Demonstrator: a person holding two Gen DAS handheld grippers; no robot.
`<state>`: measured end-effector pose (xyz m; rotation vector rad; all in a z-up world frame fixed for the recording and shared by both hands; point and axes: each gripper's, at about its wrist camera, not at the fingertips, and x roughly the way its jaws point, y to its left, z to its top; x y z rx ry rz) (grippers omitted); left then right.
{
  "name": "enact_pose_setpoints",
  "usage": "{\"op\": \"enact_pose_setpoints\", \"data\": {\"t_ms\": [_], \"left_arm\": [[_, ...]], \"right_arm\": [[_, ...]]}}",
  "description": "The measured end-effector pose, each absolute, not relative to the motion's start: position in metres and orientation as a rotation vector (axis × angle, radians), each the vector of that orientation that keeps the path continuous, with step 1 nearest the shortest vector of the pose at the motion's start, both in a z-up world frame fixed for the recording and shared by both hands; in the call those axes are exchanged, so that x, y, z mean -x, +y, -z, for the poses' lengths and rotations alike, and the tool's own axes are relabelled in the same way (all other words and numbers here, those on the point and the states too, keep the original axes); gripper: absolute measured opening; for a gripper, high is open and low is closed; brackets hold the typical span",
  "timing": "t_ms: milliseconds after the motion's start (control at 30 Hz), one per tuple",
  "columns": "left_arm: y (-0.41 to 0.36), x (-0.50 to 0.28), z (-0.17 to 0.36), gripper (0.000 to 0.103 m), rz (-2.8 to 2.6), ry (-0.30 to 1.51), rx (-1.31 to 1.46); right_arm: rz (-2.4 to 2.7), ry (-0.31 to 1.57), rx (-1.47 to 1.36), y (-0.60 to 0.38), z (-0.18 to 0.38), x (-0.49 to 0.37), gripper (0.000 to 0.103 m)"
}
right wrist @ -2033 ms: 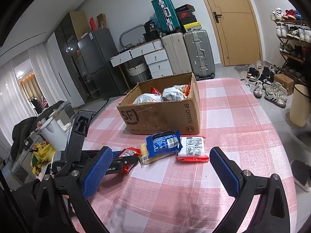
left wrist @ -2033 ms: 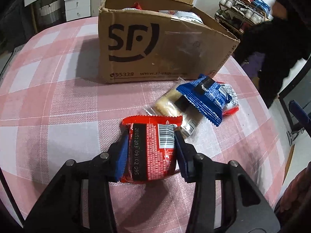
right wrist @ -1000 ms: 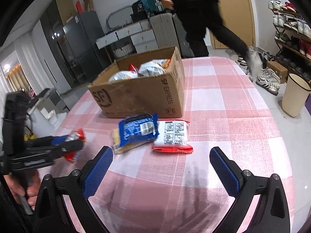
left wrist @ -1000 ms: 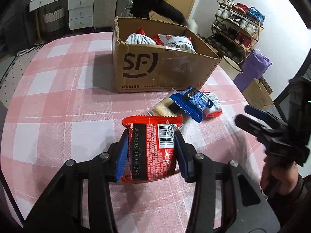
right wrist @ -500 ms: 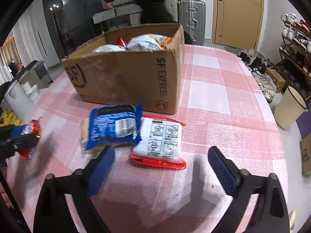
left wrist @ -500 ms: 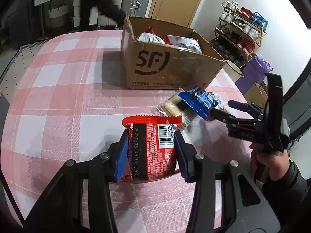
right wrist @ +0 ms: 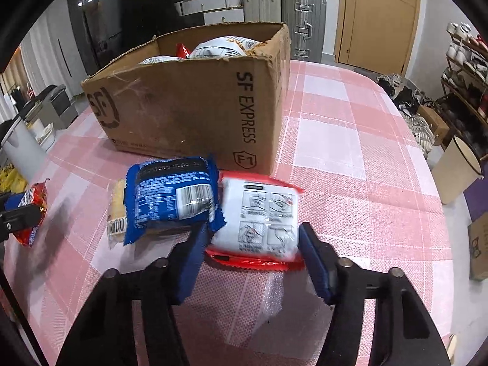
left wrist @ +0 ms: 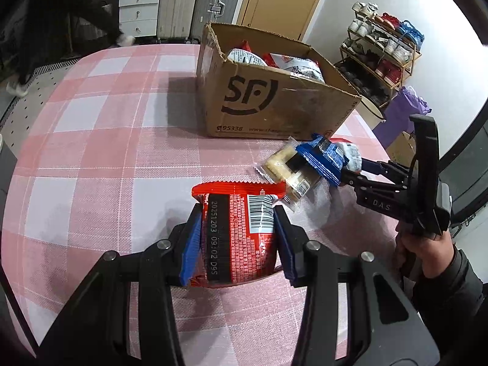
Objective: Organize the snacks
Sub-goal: 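Grasp the white-and-red pack with the right gripper while the left gripper holds the red pack, then lift the red pack and white-and-red pack toward the SF box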
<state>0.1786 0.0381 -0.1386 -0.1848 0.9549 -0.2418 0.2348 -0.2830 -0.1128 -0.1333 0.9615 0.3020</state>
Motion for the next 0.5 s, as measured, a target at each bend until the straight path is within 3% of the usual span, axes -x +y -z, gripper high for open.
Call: {"op": "enact_pose_setpoints", "data": {"t_ms": [500], "left_arm": [[0.032,-0.171,0.128,0.041,0.255,0.937,0.173]], "right_arm": [[-0.315,0.961,0.048,-0.314,0.095,-0.195,0.057]]}}
